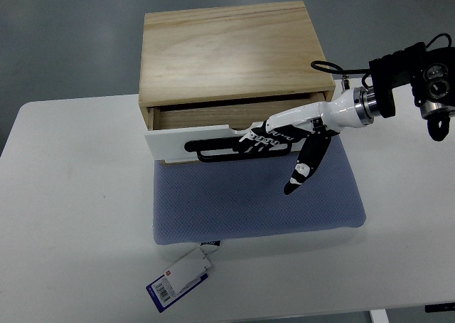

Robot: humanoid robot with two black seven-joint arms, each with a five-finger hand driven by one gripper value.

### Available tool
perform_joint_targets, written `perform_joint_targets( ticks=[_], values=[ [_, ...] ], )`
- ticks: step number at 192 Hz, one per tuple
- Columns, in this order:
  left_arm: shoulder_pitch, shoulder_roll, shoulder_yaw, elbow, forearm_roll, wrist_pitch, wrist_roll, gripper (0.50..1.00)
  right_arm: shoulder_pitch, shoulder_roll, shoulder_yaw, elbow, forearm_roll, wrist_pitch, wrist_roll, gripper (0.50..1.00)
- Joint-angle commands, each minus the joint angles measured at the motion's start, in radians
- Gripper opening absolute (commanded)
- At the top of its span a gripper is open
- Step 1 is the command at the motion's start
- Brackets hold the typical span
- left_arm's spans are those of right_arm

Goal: Open wood drawer with right hand
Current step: 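Pull the handle toward the robot with the right hand, sliding the drawer out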

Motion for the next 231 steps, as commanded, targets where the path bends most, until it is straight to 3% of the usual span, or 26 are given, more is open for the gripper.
perform_joint_targets(
  ticks=[1,231],
  values=[
    [0.000,0.000,0.000,0.000,0.001,0.000,0.000,1.000,0.000,-0.012,-0.003,0.018,0.001,0.000,0.000,0.940],
    [0.000,0.000,0.000,0.000,0.000,0.000,0.000,1.000,0.012,-0.115,-0.034,0.136,0.056,0.000,-0.035,0.940]
  ],
)
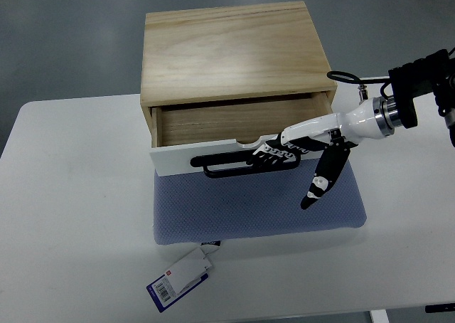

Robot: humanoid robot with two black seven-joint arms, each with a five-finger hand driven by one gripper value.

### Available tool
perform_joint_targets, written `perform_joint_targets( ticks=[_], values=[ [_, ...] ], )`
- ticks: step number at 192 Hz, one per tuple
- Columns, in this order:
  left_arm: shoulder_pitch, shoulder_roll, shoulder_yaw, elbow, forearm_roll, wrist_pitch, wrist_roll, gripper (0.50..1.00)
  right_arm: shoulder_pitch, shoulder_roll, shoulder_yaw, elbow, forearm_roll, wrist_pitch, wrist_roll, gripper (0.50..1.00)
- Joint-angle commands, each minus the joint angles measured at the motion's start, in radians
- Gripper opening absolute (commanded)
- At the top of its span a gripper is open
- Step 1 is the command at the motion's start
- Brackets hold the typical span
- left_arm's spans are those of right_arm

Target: Open wood drawer with right hand

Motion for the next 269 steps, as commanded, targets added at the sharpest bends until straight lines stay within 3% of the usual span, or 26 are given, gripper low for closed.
perform_joint_targets(
  ticks=[1,152,243,269],
  values=[
    [0.000,0.000,0.000,0.000,0.001,0.000,0.000,1.000,0.000,-0.007,0.000,0.016,0.002,0.000,-0.001,0.940],
    [0.000,0.000,0.000,0.000,-0.001,0.000,0.000,1.000,0.072,-0.059,0.011,0.027,0.068,0.000,-0.003,0.940],
    [0.000,0.000,0.000,0.000,-0.001,0.000,0.000,1.000,0.166,-0.209,0.012,0.022,0.223,0.000,-0.003,0.940],
    [0.000,0.000,0.000,0.000,0.001,0.000,0.000,1.000,0.223,-0.290,0.017,-0.071,0.373,0.000,0.002,0.940]
  ],
)
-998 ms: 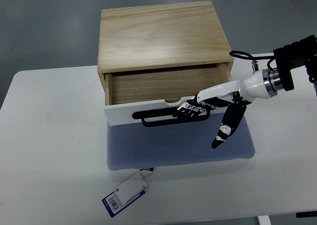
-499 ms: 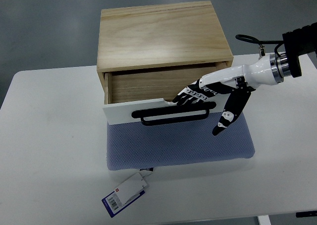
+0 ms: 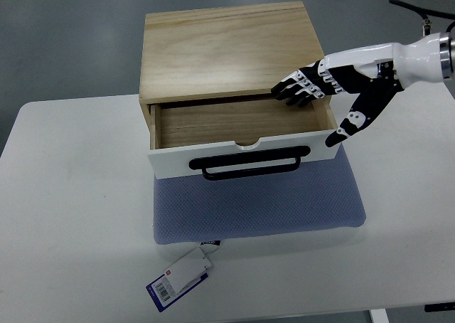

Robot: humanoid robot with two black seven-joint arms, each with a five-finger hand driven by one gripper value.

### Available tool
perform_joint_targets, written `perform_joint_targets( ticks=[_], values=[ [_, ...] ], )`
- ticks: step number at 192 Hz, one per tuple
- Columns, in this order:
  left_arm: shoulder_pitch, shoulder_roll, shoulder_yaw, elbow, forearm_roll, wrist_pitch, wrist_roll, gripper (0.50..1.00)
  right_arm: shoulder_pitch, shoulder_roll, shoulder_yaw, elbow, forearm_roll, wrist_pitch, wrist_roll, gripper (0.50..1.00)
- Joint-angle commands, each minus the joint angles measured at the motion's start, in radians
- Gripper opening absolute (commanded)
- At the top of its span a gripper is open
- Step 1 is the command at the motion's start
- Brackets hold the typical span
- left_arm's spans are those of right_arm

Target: Open wood drawer with right hand

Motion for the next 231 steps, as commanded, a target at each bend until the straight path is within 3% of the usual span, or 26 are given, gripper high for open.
perform_joint_targets(
  ticks=[1,24,25,27,55,78,113,124,125,127,157,169,170,187,231],
  values=[
    [0.000,0.000,0.000,0.000,0.001,0.000,0.000,1.000,0.028,-0.044,0.004,-0.066,0.098,0.000,0.004,0.940],
    [0.000,0.000,0.000,0.000,-0.001,0.000,0.000,1.000,0.020,-0.045,0.011,-0.134,0.162,0.000,0.009,0.940],
    [0.000,0.000,0.000,0.000,-0.001,0.000,0.000,1.000,0.008,-0.044,0.011,-0.213,0.234,0.000,0.013,0.940],
    [0.000,0.000,0.000,0.000,0.001,0.000,0.000,1.000,0.001,-0.041,0.011,-0.233,0.252,0.000,0.013,0.940],
    [0.000,0.000,0.000,0.000,0.001,0.000,0.000,1.000,-0.107,0.004,0.016,-0.422,0.463,0.000,0.015,0.940],
    [0.000,0.000,0.000,0.000,0.001,0.000,0.000,1.000,-0.142,0.024,0.016,-0.470,0.541,0.000,0.015,0.940],
    [0.000,0.000,0.000,0.000,0.001,0.000,0.000,1.000,-0.315,0.185,0.128,-0.664,0.760,-0.017,0.019,0.940],
    [0.000,0.000,0.000,0.000,0.001,0.000,0.000,1.000,-0.316,0.185,0.128,-0.664,0.760,-0.017,0.019,0.940],
    [0.000,0.000,0.000,0.000,0.001,0.000,0.000,1.000,-0.379,0.247,0.216,-0.740,0.760,-0.125,0.033,0.940],
    [0.000,0.000,0.000,0.000,0.001,0.000,0.000,1.000,-0.394,0.261,0.238,-0.756,0.756,-0.147,0.036,0.940],
    [0.000,0.000,0.000,0.000,-0.001,0.000,0.000,1.000,-0.500,0.432,0.442,-0.933,0.704,-0.330,0.038,0.940],
    [0.000,0.000,0.000,0.000,-0.001,0.000,0.000,1.000,-0.503,0.441,0.450,-0.939,0.696,-0.338,0.038,0.940],
    [0.000,0.000,0.000,0.000,-0.001,0.000,0.000,1.000,-0.515,0.485,0.481,-0.962,0.658,-0.374,0.038,0.940],
    [0.000,0.000,0.000,0.000,-0.001,0.000,0.000,1.000,-0.541,0.521,0.496,-0.977,0.622,-0.434,0.041,0.940],
    [0.000,0.000,0.000,0.000,-0.001,0.000,0.000,1.000,-0.567,0.542,0.495,-0.977,0.622,-0.437,0.039,0.940]
  ],
)
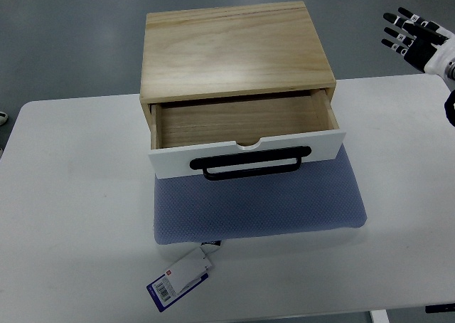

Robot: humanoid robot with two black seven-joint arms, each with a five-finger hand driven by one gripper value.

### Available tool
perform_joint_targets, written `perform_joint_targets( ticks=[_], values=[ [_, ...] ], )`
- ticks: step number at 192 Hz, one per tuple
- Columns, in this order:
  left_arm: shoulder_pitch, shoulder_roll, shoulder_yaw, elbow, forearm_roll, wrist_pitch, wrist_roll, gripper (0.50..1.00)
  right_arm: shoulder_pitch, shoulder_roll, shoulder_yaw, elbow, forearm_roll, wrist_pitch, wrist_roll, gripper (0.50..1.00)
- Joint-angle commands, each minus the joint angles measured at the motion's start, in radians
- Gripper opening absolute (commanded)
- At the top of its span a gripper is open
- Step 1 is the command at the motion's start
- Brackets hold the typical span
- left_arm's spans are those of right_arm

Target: Open wood drawer with right hand

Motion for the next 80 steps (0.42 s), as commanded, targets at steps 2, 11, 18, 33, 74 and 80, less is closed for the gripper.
perform_joint_targets(
  ticks=[2,11,18,33,74,80],
  values=[
    [0.000,0.000,0.000,0.000,-0.001,0.000,0.000,1.000,-0.012,0.010,0.001,-0.001,-0.001,0.001,-0.001,0.940],
    [0.000,0.000,0.000,0.000,-0.001,0.000,0.000,1.000,-0.013,0.021,0.001,-0.001,-0.001,0.001,-0.001,0.940],
    [0.000,0.000,0.000,0.000,-0.001,0.000,0.000,1.000,-0.013,0.024,0.001,-0.001,-0.001,0.001,-0.003,0.940],
    [0.000,0.000,0.000,0.000,0.001,0.000,0.000,1.000,-0.021,0.026,0.001,0.001,0.001,0.007,-0.003,0.940],
    [0.000,0.000,0.000,0.000,-0.001,0.000,0.000,1.000,-0.038,0.035,0.001,0.003,0.001,0.051,-0.006,0.940],
    [0.000,0.000,0.000,0.000,-0.001,0.000,0.000,1.000,-0.038,0.038,-0.001,0.003,-0.001,0.054,-0.007,0.940]
  ],
)
